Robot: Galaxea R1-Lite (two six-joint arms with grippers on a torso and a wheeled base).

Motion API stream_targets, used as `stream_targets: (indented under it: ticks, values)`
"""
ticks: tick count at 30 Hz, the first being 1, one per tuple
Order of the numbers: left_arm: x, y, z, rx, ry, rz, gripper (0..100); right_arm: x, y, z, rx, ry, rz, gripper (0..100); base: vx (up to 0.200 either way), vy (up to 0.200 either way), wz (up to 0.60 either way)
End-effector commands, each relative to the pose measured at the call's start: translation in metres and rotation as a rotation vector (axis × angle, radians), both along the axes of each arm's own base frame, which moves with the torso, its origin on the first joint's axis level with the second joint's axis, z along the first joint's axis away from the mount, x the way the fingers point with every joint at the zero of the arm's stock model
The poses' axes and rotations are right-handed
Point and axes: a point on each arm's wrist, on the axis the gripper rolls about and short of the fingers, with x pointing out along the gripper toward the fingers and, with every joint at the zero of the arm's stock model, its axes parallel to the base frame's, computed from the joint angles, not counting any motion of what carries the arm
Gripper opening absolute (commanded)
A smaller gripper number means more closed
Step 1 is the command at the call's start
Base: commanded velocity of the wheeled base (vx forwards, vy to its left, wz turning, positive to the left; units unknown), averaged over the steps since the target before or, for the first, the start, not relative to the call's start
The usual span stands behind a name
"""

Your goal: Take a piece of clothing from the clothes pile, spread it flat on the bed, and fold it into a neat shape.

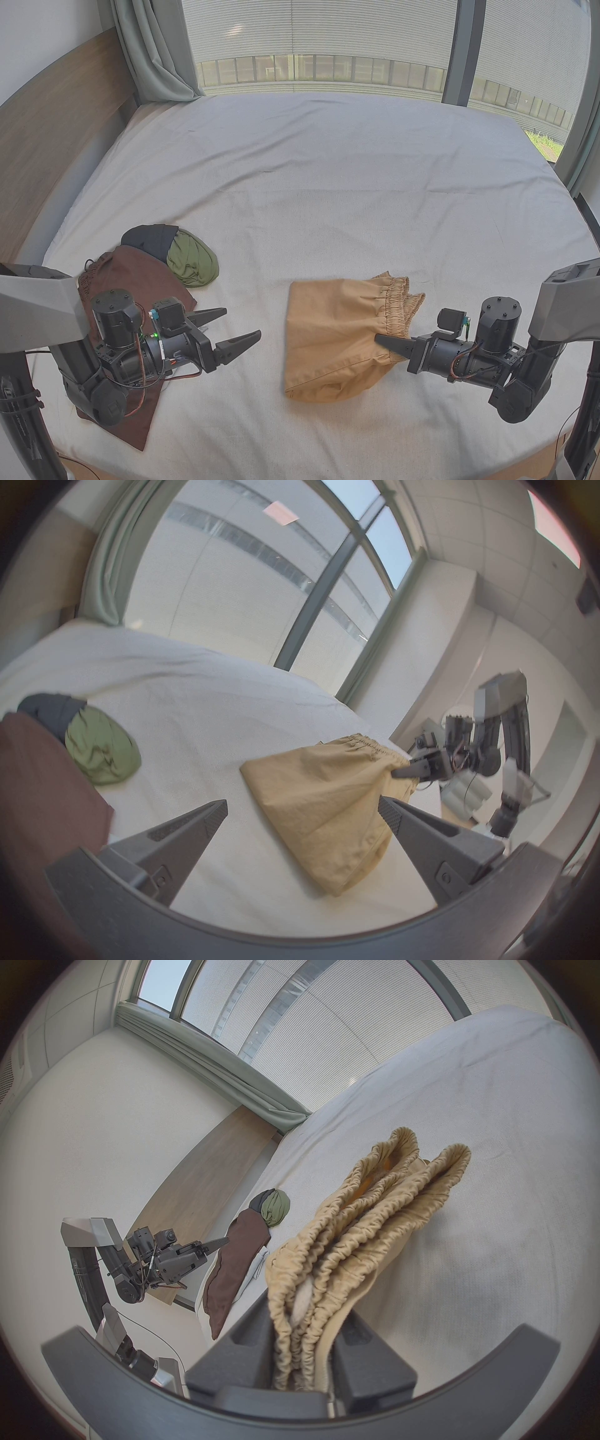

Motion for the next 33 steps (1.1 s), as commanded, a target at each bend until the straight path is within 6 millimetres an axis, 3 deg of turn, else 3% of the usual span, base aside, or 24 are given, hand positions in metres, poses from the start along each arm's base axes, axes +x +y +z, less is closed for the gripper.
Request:
stream_targets:
  ticks: [1, 12, 18, 33]
  values:
    - [-0.001, 0.015, 0.002, 0.098, -0.092, 0.036, 100, -0.001, 0.004, 0.002, 0.006, -0.01, 0.017, 0, 0.0, 0.0, 0.0]
    - [0.002, 0.021, 0.001, 0.157, -0.097, 0.187, 100, 0.001, 0.008, 0.023, 0.056, -0.076, 0.075, 0, 0.0, 0.0, 0.0]
    - [0.002, 0.023, -0.001, 0.163, -0.086, 0.193, 100, 0.01, 0.012, 0.042, 0.124, -0.125, 0.101, 0, 0.0, 0.0, 0.0]
    - [0.002, 0.023, -0.001, 0.161, -0.082, 0.189, 100, 0.024, 0.014, 0.069, 0.21, -0.189, 0.195, 0, 0.0, 0.0, 0.0]
